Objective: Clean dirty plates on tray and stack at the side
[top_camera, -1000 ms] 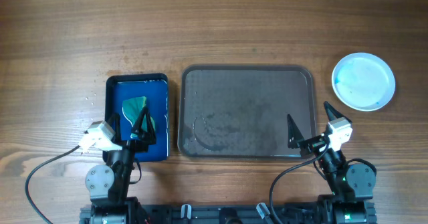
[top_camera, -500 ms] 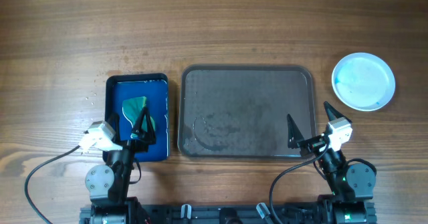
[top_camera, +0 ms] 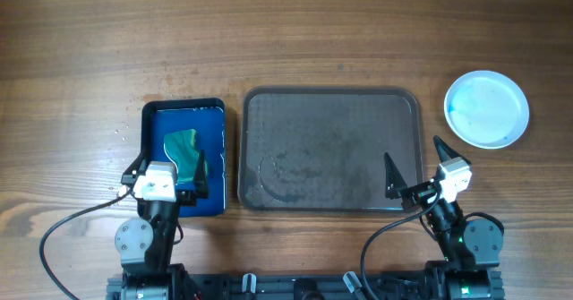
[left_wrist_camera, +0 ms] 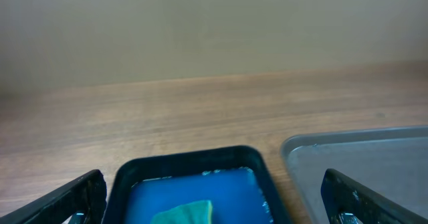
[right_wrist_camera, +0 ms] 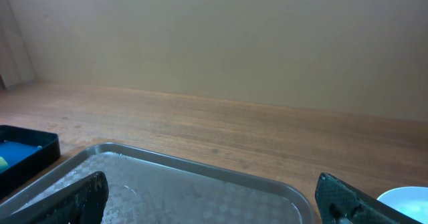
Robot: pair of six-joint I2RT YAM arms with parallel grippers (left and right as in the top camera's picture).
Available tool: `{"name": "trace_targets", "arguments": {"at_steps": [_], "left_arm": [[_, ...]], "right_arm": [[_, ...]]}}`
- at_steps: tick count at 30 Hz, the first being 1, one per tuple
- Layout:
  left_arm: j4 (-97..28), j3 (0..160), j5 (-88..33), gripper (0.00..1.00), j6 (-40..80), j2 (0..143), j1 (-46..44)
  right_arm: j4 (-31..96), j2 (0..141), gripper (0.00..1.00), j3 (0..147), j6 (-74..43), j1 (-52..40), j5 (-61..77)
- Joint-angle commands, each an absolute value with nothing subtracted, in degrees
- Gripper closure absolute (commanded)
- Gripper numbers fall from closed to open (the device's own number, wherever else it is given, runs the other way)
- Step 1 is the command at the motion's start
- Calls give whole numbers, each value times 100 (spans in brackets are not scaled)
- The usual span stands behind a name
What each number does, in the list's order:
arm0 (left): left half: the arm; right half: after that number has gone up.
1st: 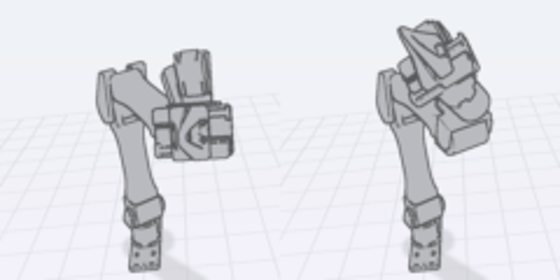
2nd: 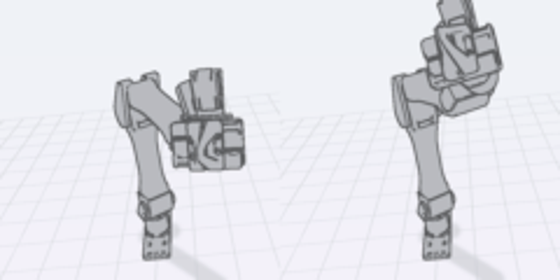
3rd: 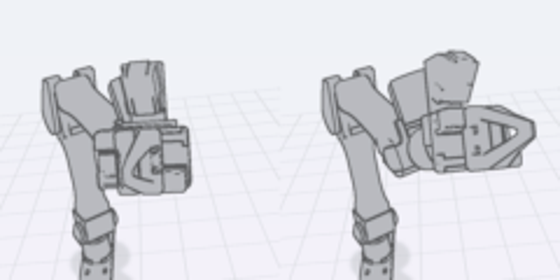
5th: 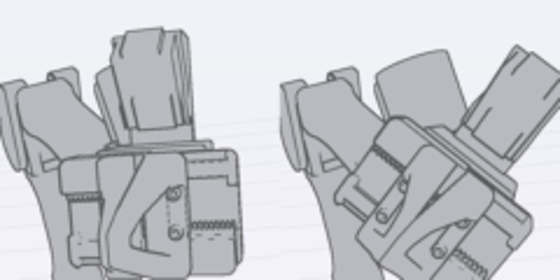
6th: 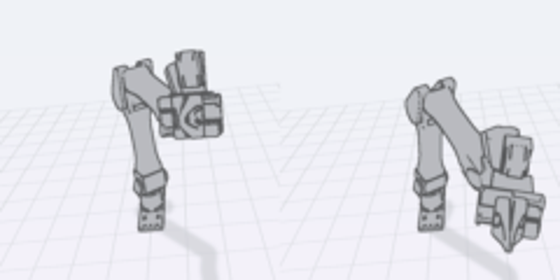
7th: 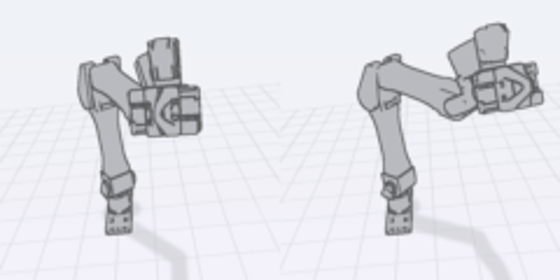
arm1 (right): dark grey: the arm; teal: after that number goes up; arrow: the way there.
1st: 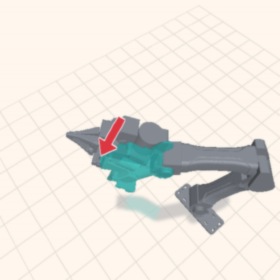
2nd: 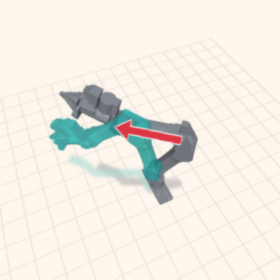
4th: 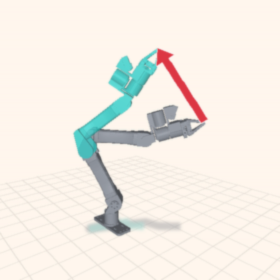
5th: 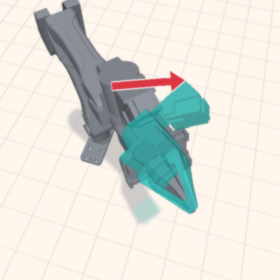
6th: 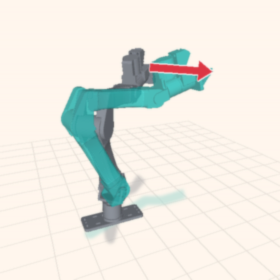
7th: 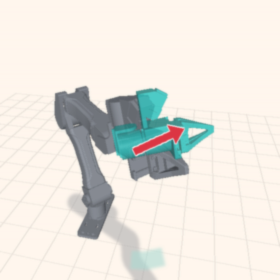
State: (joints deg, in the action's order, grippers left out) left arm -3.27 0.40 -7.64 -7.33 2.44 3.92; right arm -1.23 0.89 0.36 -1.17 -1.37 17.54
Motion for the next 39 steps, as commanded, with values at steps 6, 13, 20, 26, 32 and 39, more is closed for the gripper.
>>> {"name": "trace_targets", "arguments": {"at_steps": [6, 13, 20, 26, 32, 39], "left_arm": [[-416, 32, -353, 0, -1033, 576, 403], [-414, 32, -353, 0, -1031, 609, 403], [-414, 32, -353, 0, -1031, 609, 403], [-414, 32, -353, 0, -1031, 609, 403], [-414, 32, -355, 0, -1031, 401, 357], [-414, 34, -355, 0, -1031, 30, 217]], "right_arm": [[-141, 21, 0, 30, -36, -169, 1780], [-141, 21, 0, 30, -38, -169, 1780], [-141, 21, 0, 30, -38, -169, 1780], [-141, 21, 0, 30, -34, -169, 1780], [-141, 21, 0, 30, -36, -169, 1780], [-141, 21, 0, 30, -36, -169, 1780]]}}
